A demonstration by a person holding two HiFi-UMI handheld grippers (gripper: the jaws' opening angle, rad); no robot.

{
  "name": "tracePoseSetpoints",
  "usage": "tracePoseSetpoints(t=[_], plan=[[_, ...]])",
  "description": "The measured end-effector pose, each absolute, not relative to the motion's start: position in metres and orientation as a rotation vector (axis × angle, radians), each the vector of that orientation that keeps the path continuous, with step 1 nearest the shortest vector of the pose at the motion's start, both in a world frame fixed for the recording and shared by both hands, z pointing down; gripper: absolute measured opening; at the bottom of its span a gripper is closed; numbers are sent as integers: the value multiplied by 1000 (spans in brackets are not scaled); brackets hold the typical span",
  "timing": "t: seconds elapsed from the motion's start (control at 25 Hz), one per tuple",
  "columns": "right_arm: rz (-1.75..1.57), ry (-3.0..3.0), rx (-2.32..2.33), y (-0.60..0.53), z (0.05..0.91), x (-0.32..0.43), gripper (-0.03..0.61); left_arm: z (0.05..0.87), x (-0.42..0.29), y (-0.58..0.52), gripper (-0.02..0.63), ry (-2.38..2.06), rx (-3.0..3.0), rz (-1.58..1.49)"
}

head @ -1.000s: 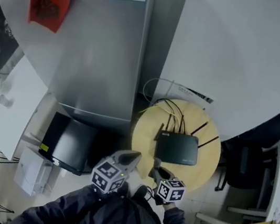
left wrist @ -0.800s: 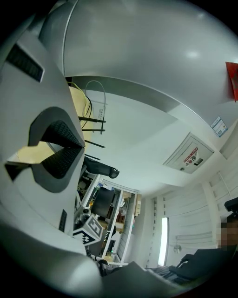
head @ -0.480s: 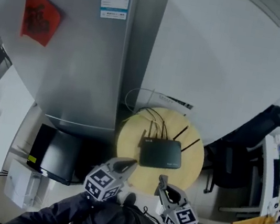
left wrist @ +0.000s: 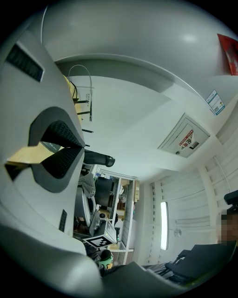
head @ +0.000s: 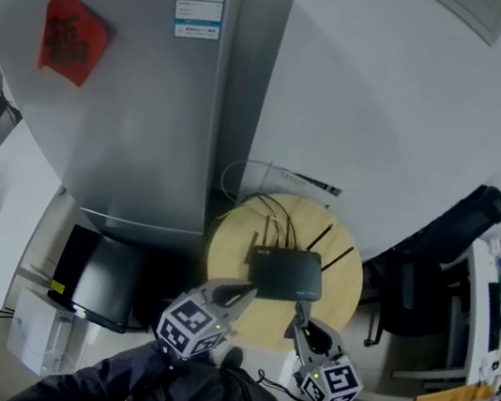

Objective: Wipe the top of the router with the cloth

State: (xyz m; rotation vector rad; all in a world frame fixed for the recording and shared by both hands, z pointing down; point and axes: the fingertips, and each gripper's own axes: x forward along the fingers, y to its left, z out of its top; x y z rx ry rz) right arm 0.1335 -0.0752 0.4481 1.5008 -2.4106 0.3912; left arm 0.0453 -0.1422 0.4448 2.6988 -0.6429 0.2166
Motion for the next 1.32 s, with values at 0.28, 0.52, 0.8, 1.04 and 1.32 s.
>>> tracePoseSetpoints(t=[0.28, 0.52, 0.8, 1.04, 1.32], plan=[[362, -2406, 1513, -78, 442, 137, 69, 445, 43, -144, 2, -660, 2696, 211], [371, -2412, 1513, -82, 442, 140, 69, 442, 44, -146, 2, -667, 2700, 204], [368, -2417, 1504, -86, 441, 140, 69, 442, 45, -148, 2, -672, 2698, 206], [365, -2423, 1504, -88, 440, 142, 69, 441, 48, -149, 2, -672, 2698, 206], [360, -2425, 1495, -89, 438, 142, 69, 440, 50, -149, 2, -676, 2699, 204]])
